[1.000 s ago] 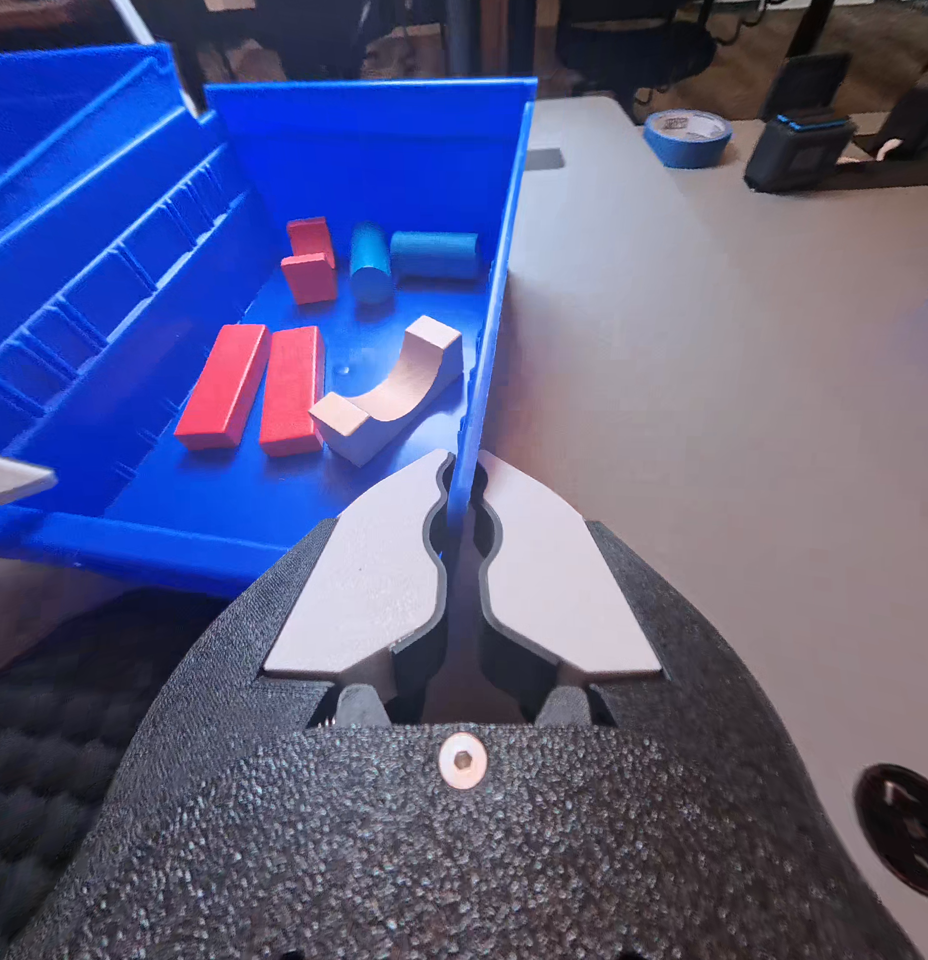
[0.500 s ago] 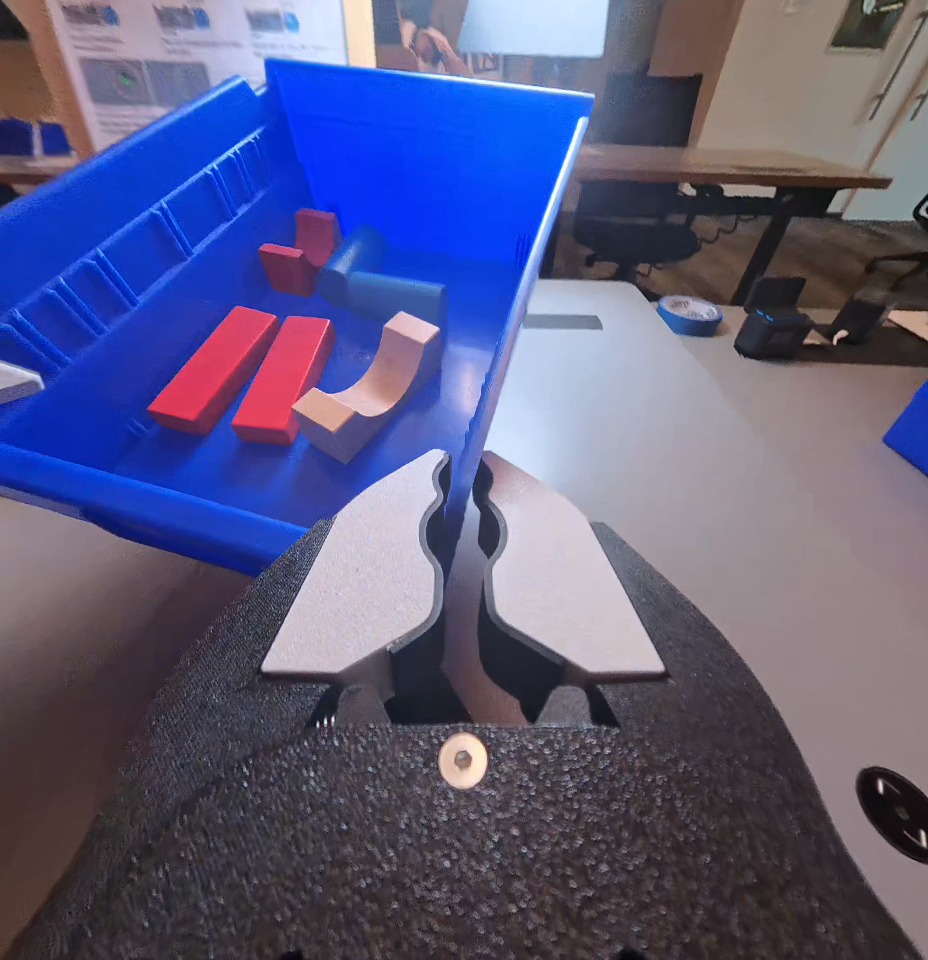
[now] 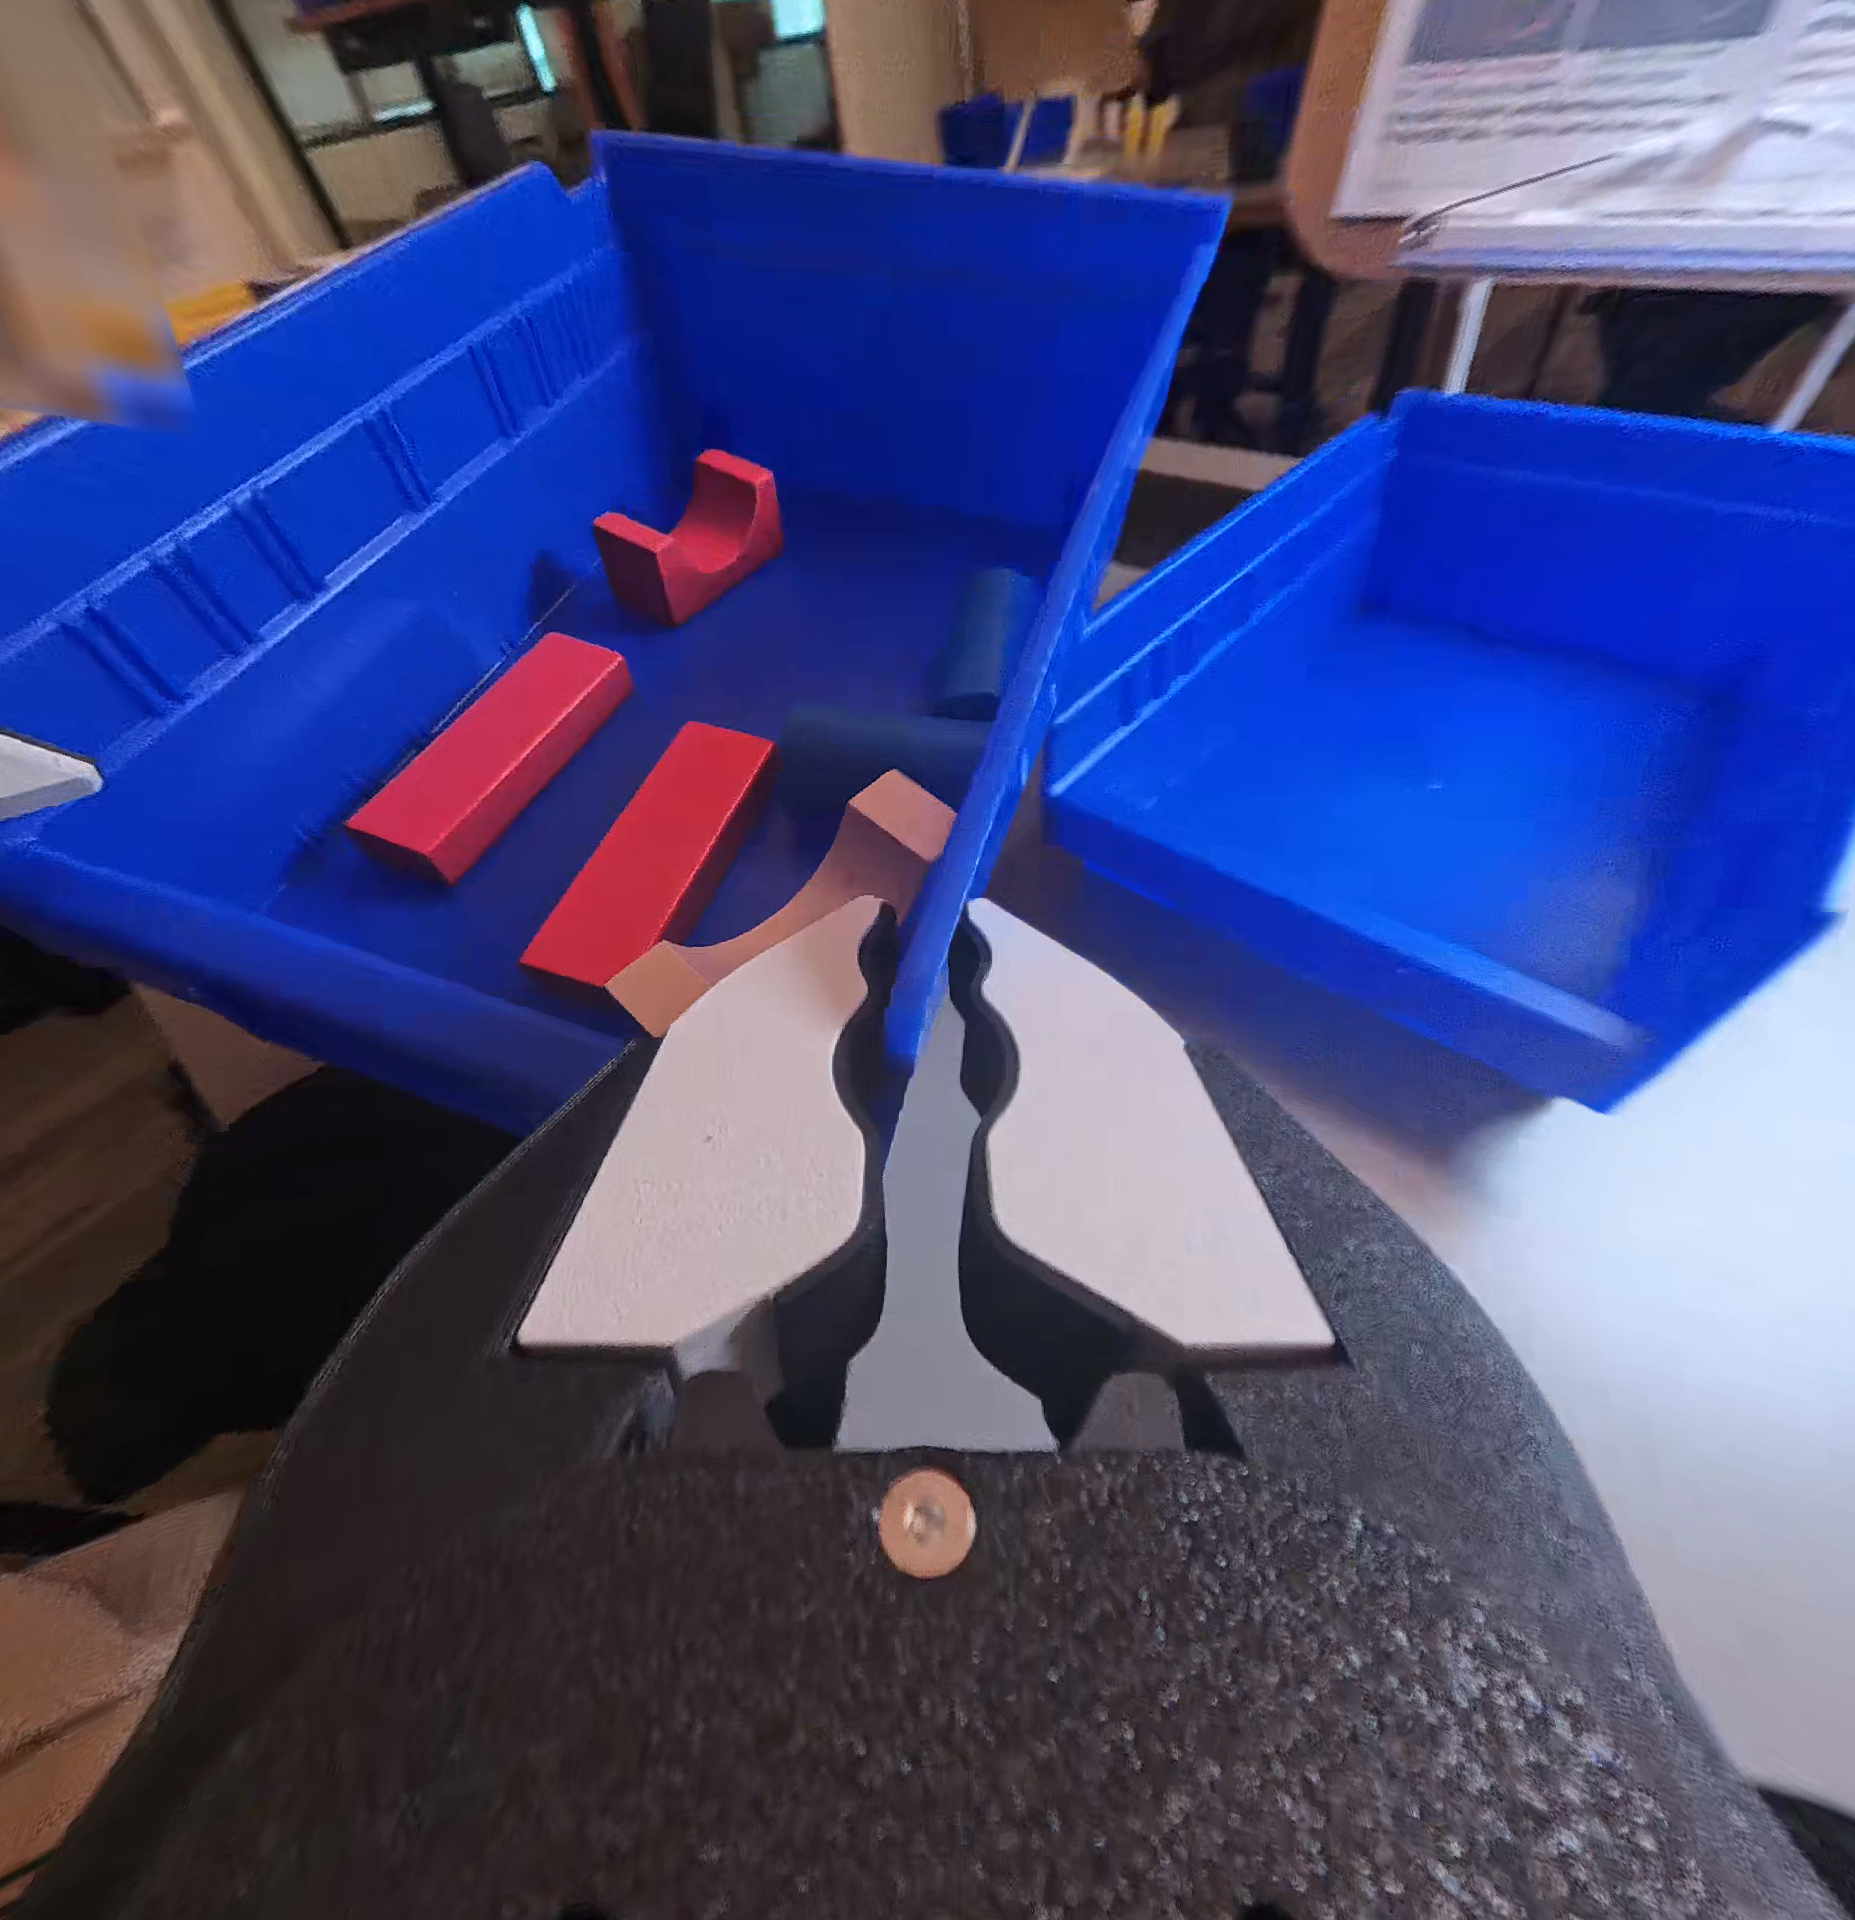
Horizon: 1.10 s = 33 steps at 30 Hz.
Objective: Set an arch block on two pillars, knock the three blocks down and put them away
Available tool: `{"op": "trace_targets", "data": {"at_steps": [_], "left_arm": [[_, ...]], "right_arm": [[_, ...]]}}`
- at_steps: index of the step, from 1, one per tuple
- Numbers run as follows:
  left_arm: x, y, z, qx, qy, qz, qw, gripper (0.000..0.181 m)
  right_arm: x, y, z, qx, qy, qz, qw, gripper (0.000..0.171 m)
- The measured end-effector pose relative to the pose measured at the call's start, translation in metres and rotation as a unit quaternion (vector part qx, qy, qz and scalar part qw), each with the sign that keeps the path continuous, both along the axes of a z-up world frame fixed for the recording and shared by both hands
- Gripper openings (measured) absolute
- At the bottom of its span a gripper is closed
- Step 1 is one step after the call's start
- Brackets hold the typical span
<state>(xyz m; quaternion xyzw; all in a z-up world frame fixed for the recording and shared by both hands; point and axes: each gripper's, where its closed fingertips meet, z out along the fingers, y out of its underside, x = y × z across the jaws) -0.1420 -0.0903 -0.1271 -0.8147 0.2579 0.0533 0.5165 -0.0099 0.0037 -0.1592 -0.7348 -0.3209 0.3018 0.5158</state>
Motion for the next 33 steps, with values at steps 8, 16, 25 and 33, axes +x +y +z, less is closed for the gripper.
{"op": "trace_targets", "data": {"at_steps": [8,16,25,33], "left_arm": [[-0.089,-0.022,-0.031,-0.048,-0.040,0.069,0.996,0.044],[-0.171,0.033,-0.108,-0.067,-0.022,0.187,0.980,0.036],[-0.118,0.082,-0.091,-0.009,0.044,0.102,0.994,0.059],[-0.108,0.138,-0.169,-0.119,0.191,0.025,0.974,0.053]], "right_arm": [[-0.104,-0.002,-0.046,-0.061,-0.040,0.107,0.992,0.012],[-0.167,0.055,-0.091,0.000,-0.108,0.160,0.981,0.021],[-0.095,0.103,-0.065,0.086,-0.233,0.139,0.959,0.072],[-0.004,0.157,-0.140,0.104,-0.534,0.121,0.830,0.037]]}}
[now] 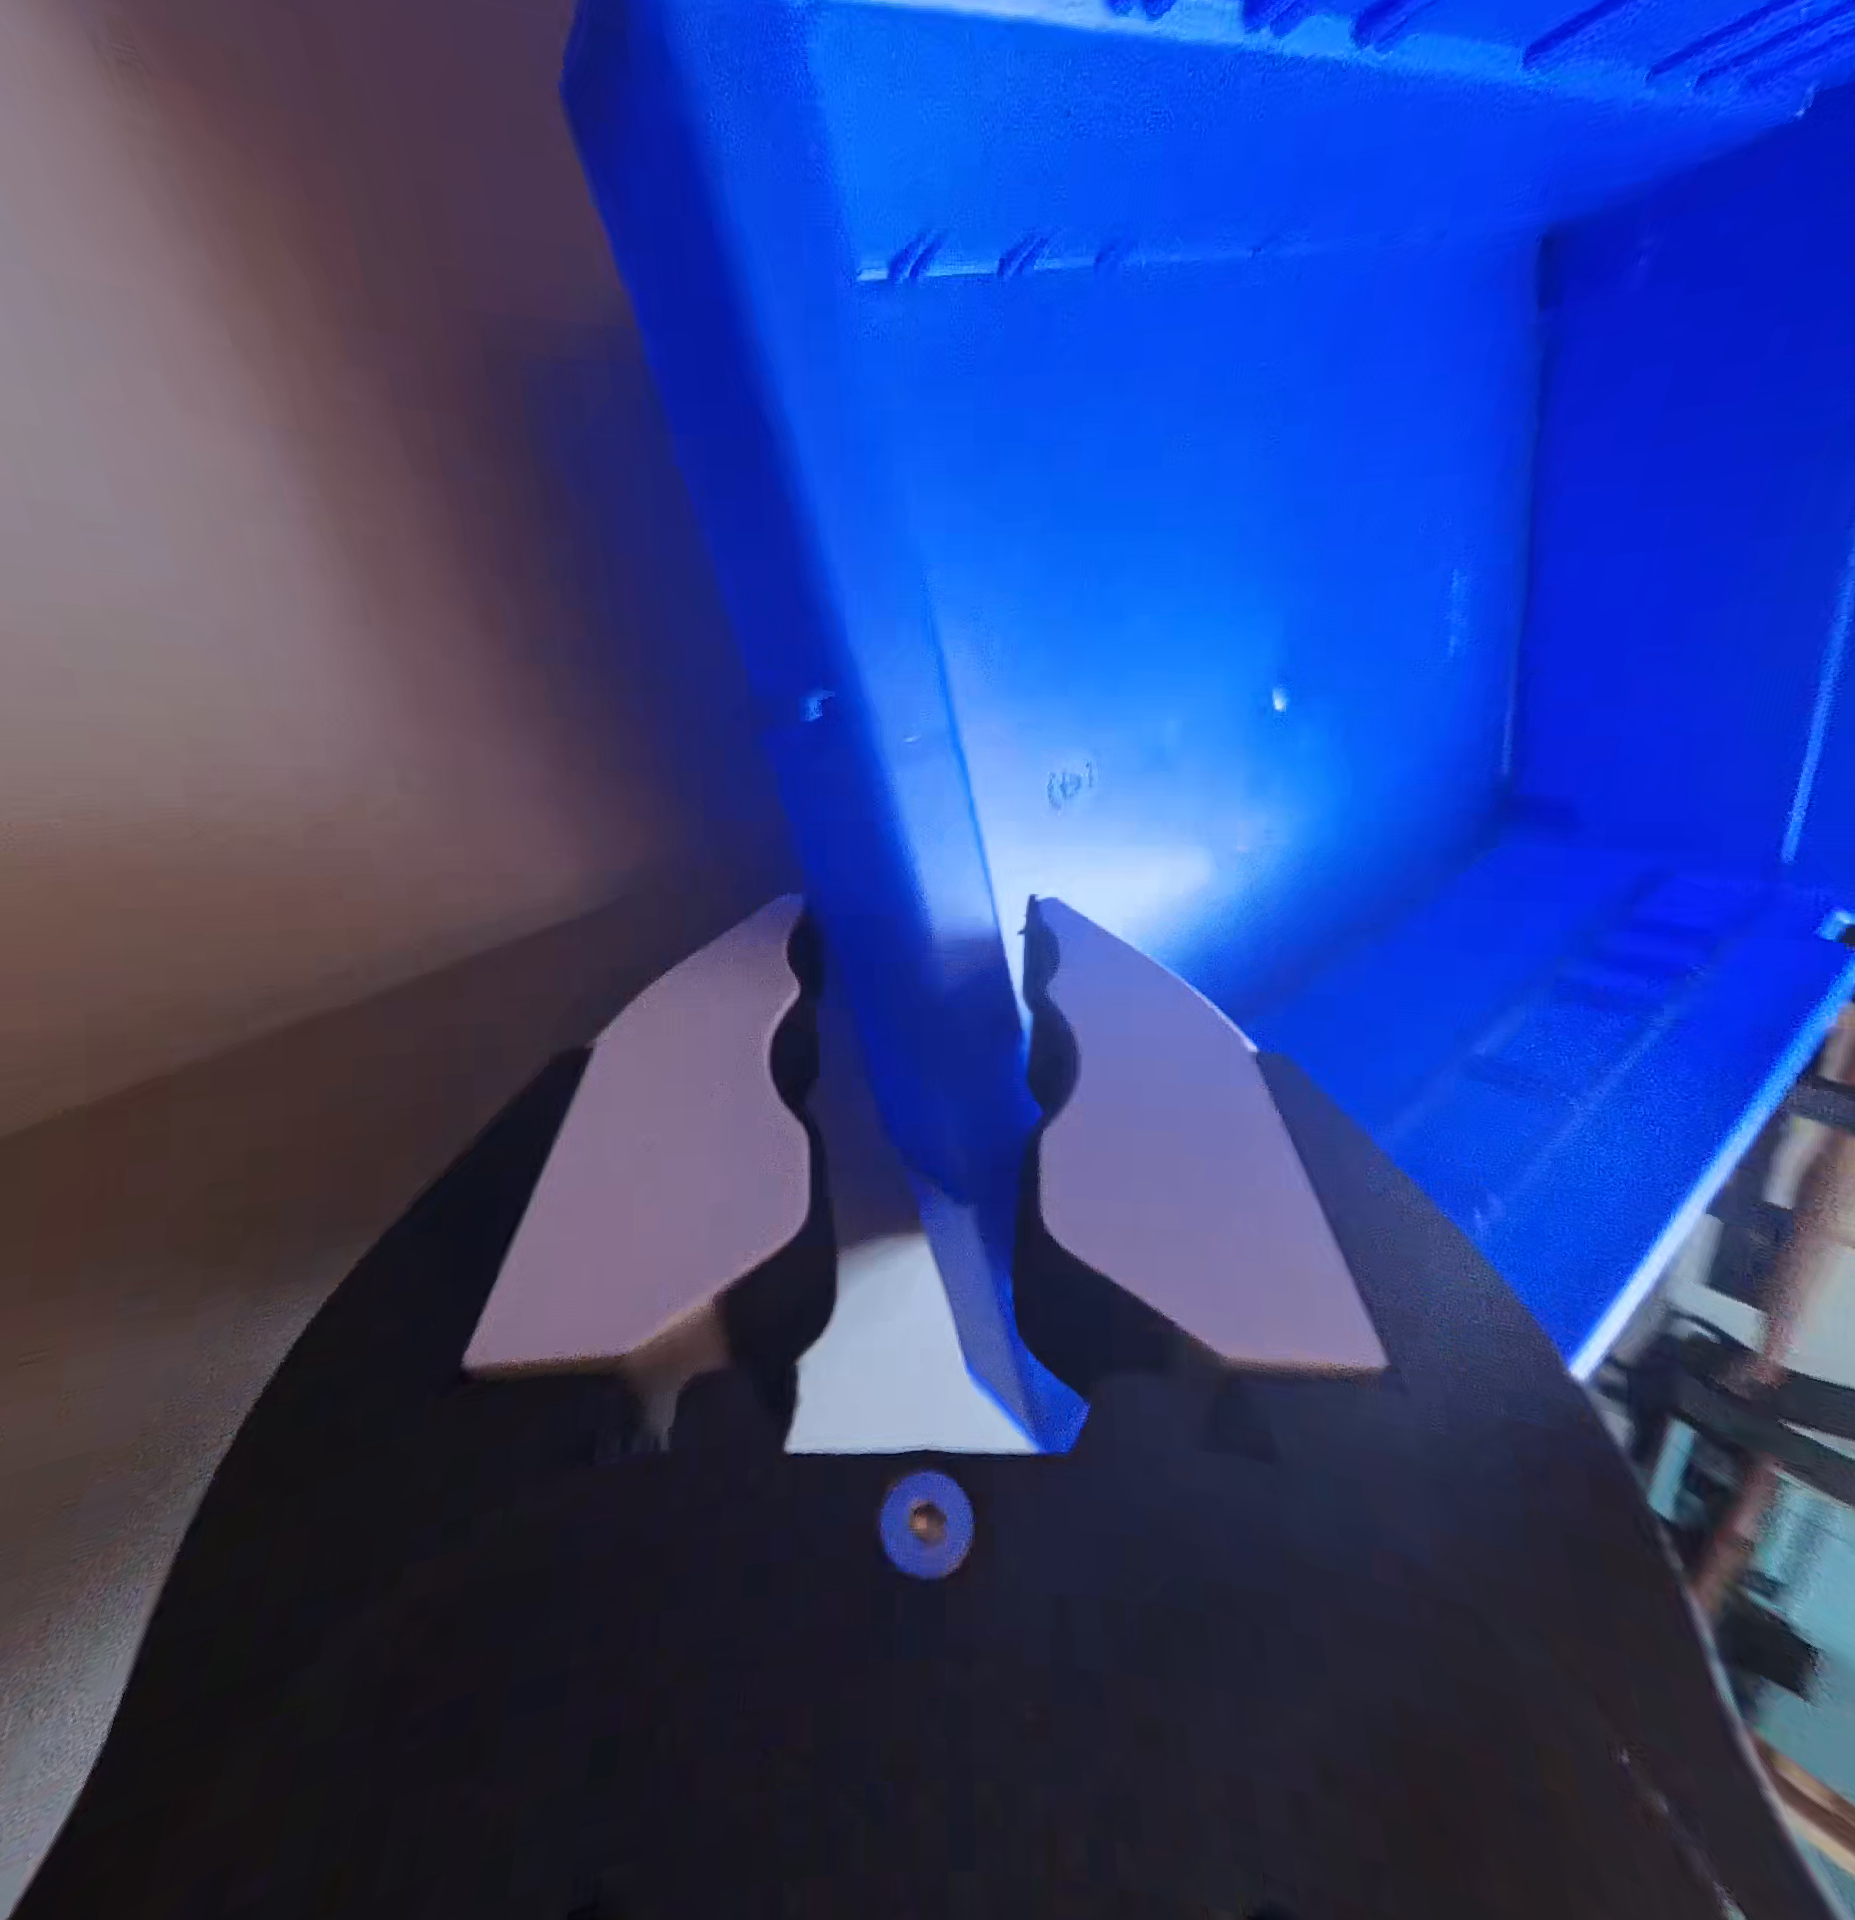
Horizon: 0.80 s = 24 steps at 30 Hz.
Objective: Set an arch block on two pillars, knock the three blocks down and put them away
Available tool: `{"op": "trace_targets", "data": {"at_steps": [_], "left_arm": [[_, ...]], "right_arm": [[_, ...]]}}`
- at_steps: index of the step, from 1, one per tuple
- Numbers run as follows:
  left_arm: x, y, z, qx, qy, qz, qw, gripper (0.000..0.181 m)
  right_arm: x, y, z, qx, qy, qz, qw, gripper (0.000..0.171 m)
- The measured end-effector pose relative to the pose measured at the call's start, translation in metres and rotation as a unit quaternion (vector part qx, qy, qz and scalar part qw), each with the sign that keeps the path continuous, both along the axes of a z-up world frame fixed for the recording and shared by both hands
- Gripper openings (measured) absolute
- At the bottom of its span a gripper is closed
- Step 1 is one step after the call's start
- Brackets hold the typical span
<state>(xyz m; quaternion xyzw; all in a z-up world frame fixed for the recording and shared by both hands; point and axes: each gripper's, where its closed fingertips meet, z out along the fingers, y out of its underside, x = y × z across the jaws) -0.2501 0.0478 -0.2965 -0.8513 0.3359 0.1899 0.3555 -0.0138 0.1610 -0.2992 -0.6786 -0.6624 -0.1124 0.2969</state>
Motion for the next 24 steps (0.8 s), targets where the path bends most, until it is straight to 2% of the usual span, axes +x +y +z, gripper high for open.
{"op": "trace_targets", "data": {"at_steps": [2,5,10,14,18,22,24], "left_arm": [[-0.003,0.006,0.000,0.004,-0.006,0.008,1.000,0.052],[-0.006,0.011,-0.001,0.018,-0.011,0.009,1.000,0.047],[-0.020,0.016,-0.002,0.033,0.023,-0.009,0.999,0.040],[-0.032,0.024,-0.001,0.036,0.022,-0.031,0.999,0.040],[-0.043,0.043,0.000,0.060,0.041,-0.054,0.996,0.041],[-0.052,0.061,0.005,0.092,0.024,-0.057,0.994,0.050],[-0.047,0.059,0.012,0.110,0.005,-0.041,0.993,0.059]], "right_arm": [[0.019,-0.001,0.000,0.012,-0.024,-0.028,0.999,0.035],[0.049,-0.018,0.001,0.006,-0.013,-0.068,0.998,0.036],[0.116,-0.029,0.002,0.046,-0.018,-0.107,0.993,0.033],[0.165,0.000,0.003,0.088,-0.014,-0.076,0.993,0.032],[0.200,0.039,0.003,0.090,0.005,-0.048,0.995,0.031],[0.211,0.071,0.005,0.104,0.030,-0.042,0.993,0.033],[0.206,0.075,0.015,0.137,0.074,-0.040,0.987,0.044]]}}
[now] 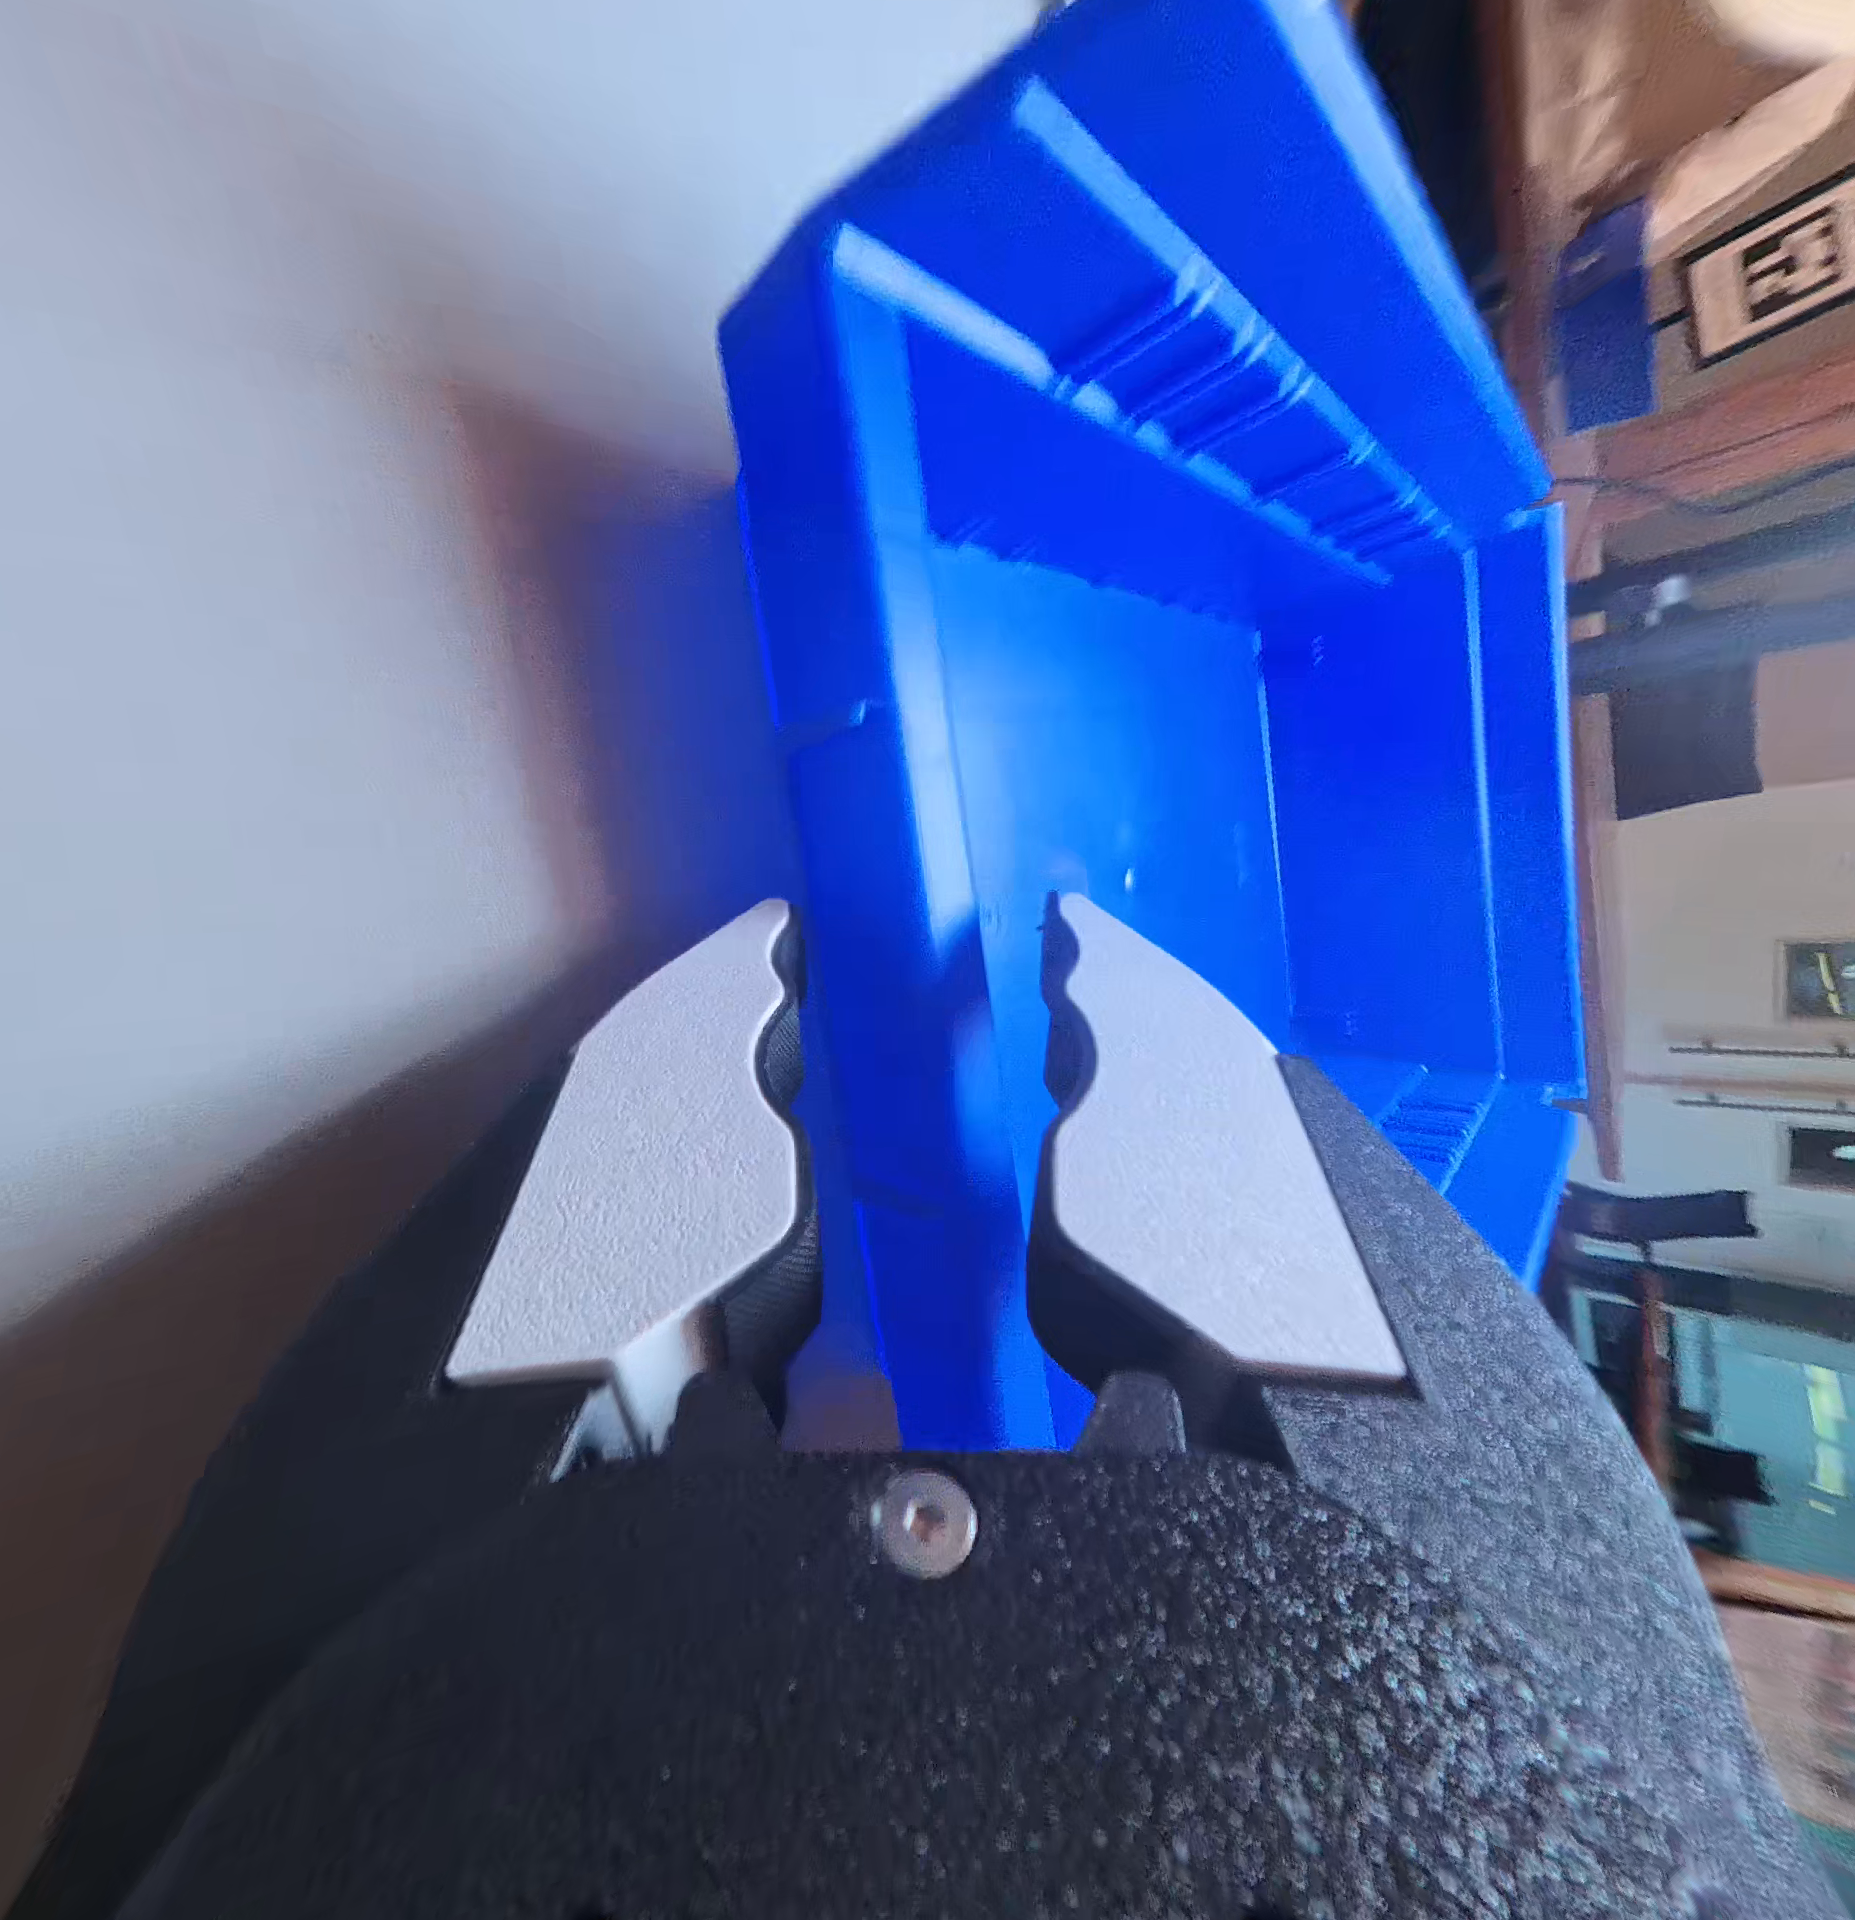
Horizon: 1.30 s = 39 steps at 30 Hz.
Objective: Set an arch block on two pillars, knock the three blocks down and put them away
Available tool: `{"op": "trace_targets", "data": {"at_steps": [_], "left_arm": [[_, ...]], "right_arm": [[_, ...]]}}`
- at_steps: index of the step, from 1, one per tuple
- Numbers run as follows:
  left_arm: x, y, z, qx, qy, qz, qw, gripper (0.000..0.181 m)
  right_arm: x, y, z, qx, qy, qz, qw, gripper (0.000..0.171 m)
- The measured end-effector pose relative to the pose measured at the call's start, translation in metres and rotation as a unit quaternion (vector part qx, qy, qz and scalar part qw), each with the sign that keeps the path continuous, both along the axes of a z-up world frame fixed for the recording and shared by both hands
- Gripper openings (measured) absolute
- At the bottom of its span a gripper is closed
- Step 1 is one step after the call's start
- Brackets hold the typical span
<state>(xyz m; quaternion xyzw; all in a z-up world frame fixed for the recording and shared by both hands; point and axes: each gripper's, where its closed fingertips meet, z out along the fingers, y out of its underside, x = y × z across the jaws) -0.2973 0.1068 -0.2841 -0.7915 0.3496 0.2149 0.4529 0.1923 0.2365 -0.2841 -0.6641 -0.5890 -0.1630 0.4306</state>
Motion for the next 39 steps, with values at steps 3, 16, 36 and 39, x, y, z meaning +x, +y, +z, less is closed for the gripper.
{"op": "trace_targets", "data": {"at_steps": [3,16,36,39], "left_arm": [[0.043,-0.017,0.036,0.057,-0.090,-0.047,0.993,0.045],[0.225,0.080,0.095,0.000,-0.463,-0.258,0.848,0.023],[0.263,0.154,0.098,0.118,-0.502,-0.204,0.832,0.002],[0.257,0.143,0.099,0.141,-0.450,-0.198,0.859,0.001]], "right_arm": [[-0.027,-0.020,0.031,0.008,0.162,0.031,0.986,0.045],[-0.173,-0.073,0.067,-0.256,0.393,0.257,0.845,0.033],[-0.181,-0.060,0.092,-0.140,0.533,0.233,0.801,0.033],[-0.181,-0.057,0.089,-0.103,0.508,0.221,0.826,0.033]]}}
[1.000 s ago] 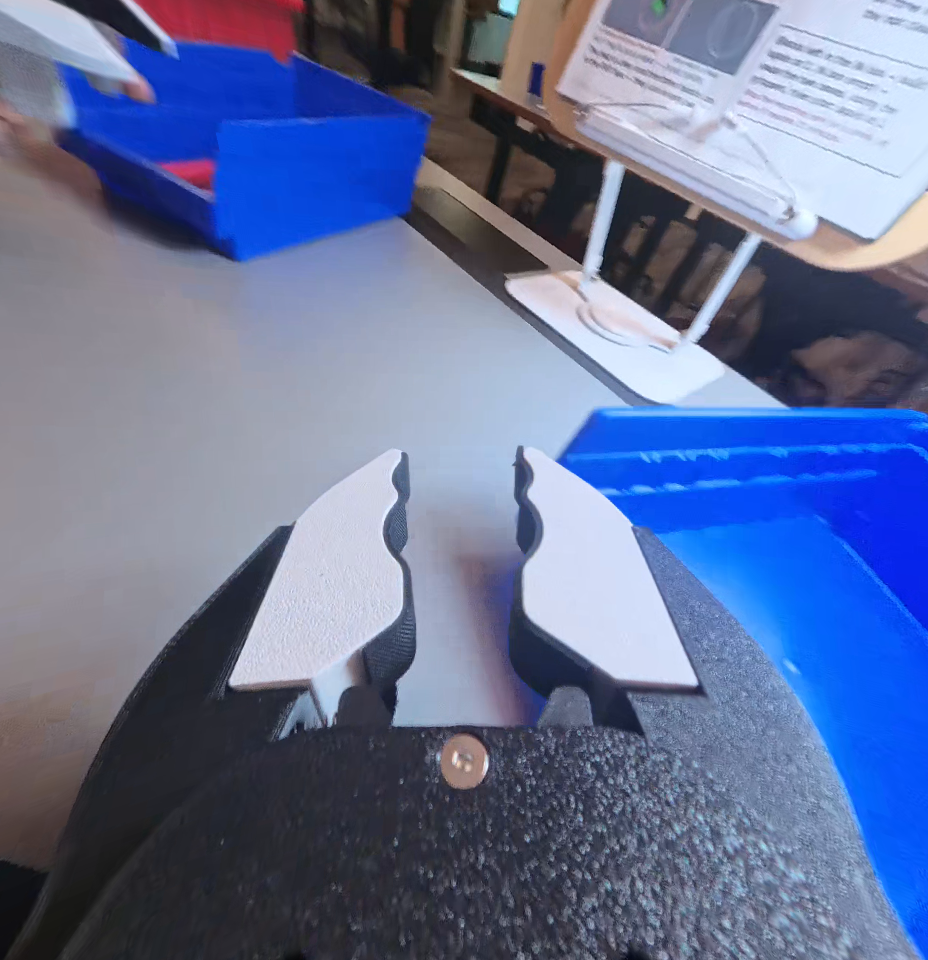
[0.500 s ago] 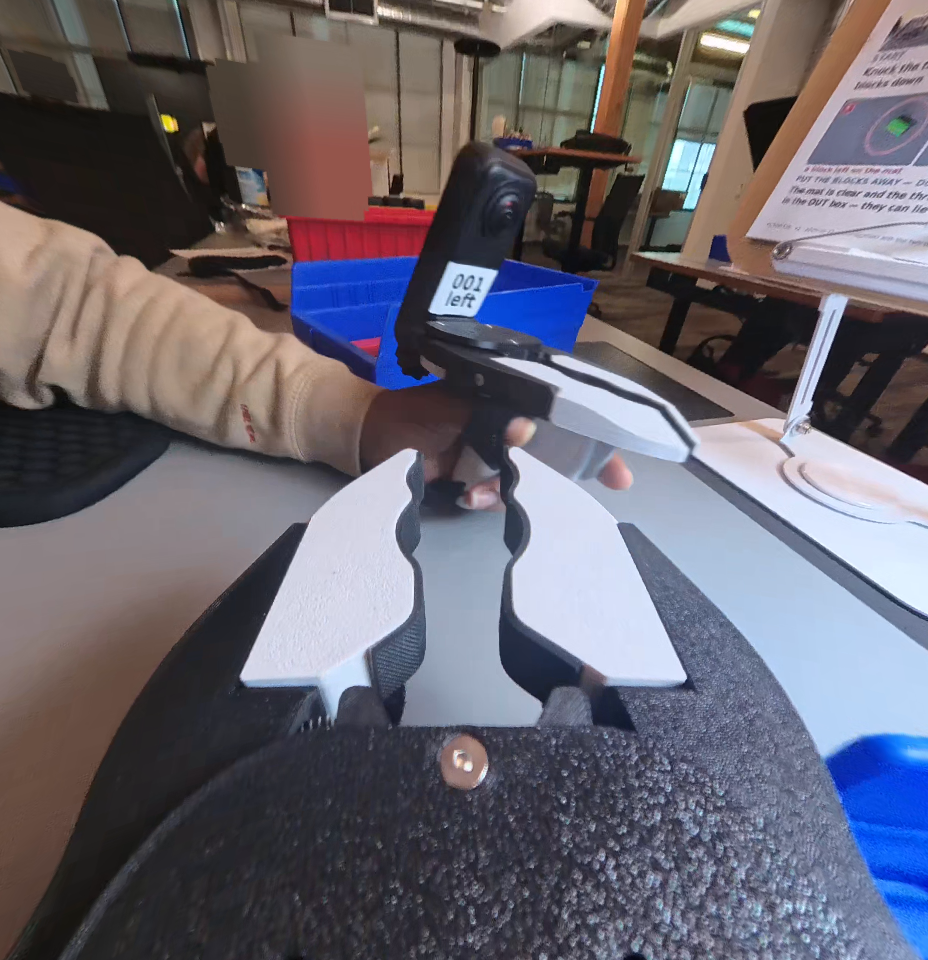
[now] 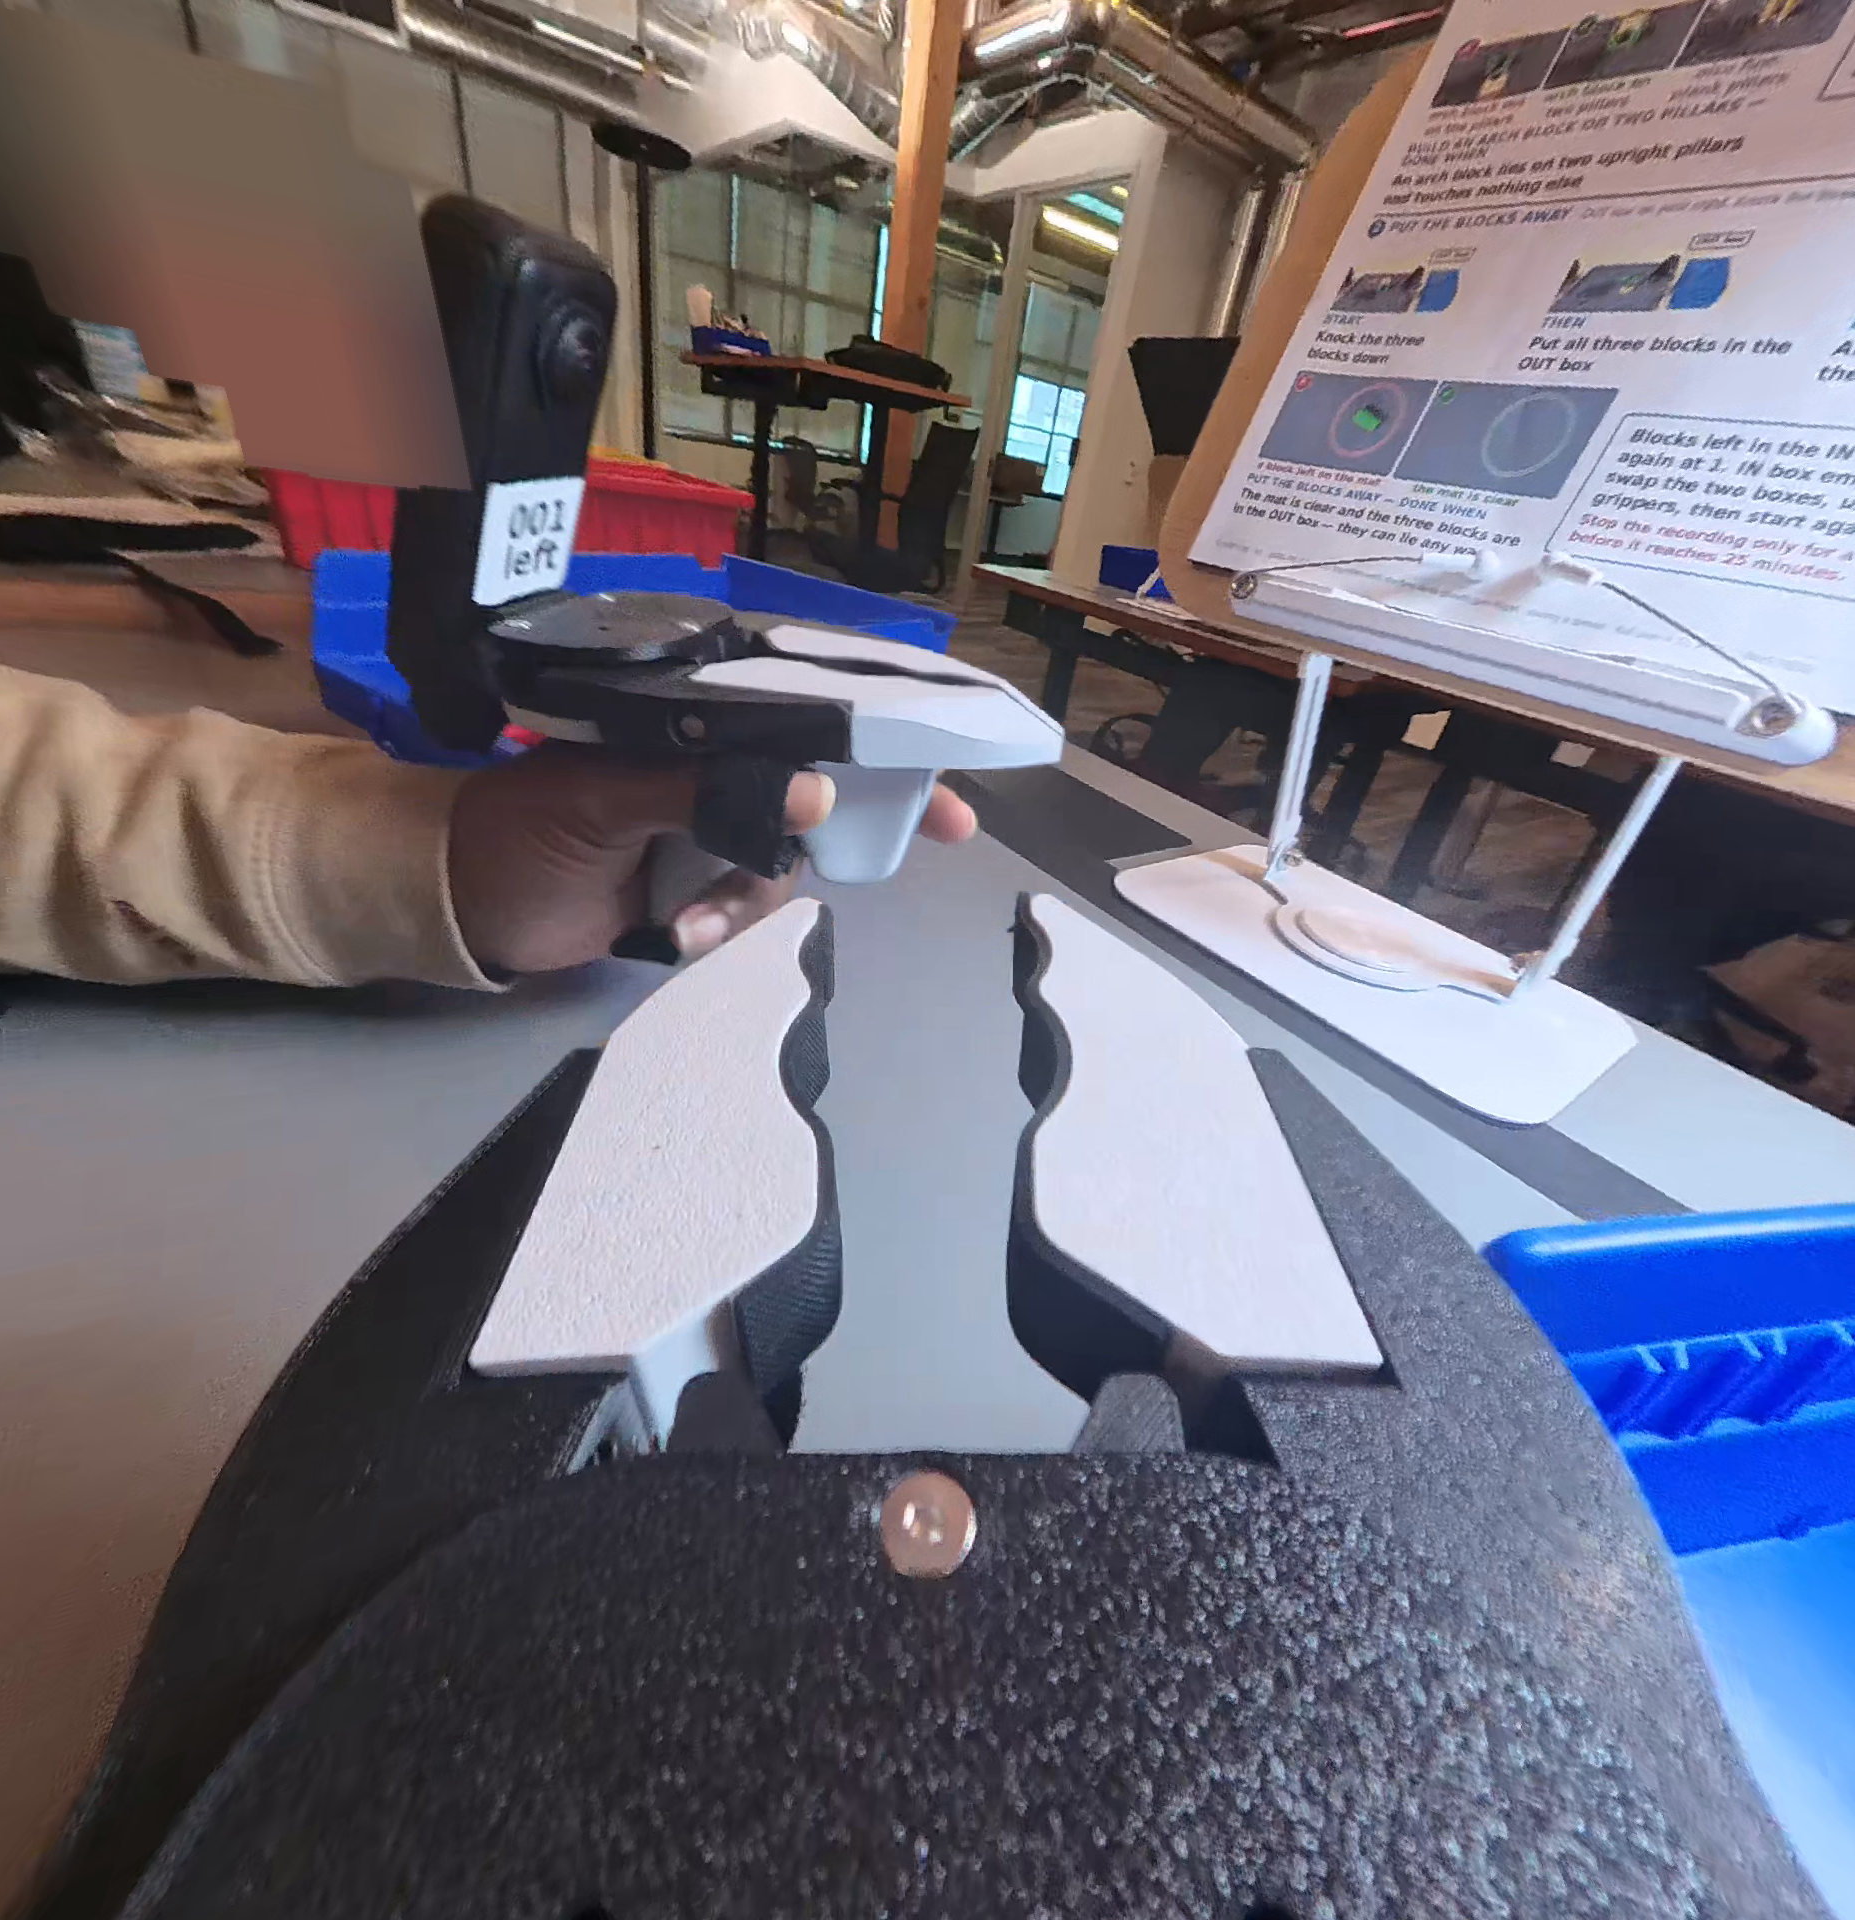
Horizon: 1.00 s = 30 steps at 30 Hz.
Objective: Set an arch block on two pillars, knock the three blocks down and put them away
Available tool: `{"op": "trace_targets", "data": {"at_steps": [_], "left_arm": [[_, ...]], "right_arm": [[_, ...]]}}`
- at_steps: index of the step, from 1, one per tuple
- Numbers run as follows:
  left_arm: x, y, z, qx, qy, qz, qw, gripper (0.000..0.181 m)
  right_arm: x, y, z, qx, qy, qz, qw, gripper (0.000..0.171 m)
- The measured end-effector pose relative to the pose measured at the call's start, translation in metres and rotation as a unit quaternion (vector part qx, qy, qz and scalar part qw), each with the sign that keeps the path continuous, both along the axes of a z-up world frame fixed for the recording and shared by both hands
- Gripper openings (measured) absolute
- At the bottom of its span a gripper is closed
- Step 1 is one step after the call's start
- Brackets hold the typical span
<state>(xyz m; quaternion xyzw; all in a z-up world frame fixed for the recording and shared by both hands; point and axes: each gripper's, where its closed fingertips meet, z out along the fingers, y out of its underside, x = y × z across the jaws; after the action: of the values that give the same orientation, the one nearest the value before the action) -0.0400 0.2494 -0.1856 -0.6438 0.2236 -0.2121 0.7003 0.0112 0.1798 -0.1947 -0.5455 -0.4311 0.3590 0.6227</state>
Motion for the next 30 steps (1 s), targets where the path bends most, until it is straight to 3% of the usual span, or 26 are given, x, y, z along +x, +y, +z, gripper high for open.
{"op": "trace_targets", "data": {"at_steps": [9,14,17,21,25,30], "left_arm": [[-0.069,-0.044,0.029,0.009,0.039,0.061,0.997,0.001],[-0.176,-0.039,0.058,-0.038,0.094,0.178,0.979,0.004],[-0.245,-0.025,0.039,-0.157,0.107,0.217,0.958,0.018],[-0.308,-0.026,-0.022,-0.299,0.197,0.269,0.894,0.039],[-0.321,-0.030,-0.046,-0.351,0.222,0.264,0.871,0.044],[-0.358,-0.030,-0.062,-0.395,0.249,0.337,0.817,0.049]], "right_arm": [[0.011,0.027,-0.009,0.012,-0.037,-0.063,0.997,0.033],[0.013,0.023,0.002,0.030,-0.034,-0.060,0.997,0.033],[0.014,0.025,-0.001,0.020,-0.032,-0.059,0.998,0.033],[0.013,0.024,-0.002,0.021,-0.038,-0.059,0.997,0.033],[0.012,0.025,0.000,0.012,-0.037,-0.053,0.998,0.033],[0.009,0.028,-0.007,-0.014,-0.035,-0.044,0.998,0.032]]}}
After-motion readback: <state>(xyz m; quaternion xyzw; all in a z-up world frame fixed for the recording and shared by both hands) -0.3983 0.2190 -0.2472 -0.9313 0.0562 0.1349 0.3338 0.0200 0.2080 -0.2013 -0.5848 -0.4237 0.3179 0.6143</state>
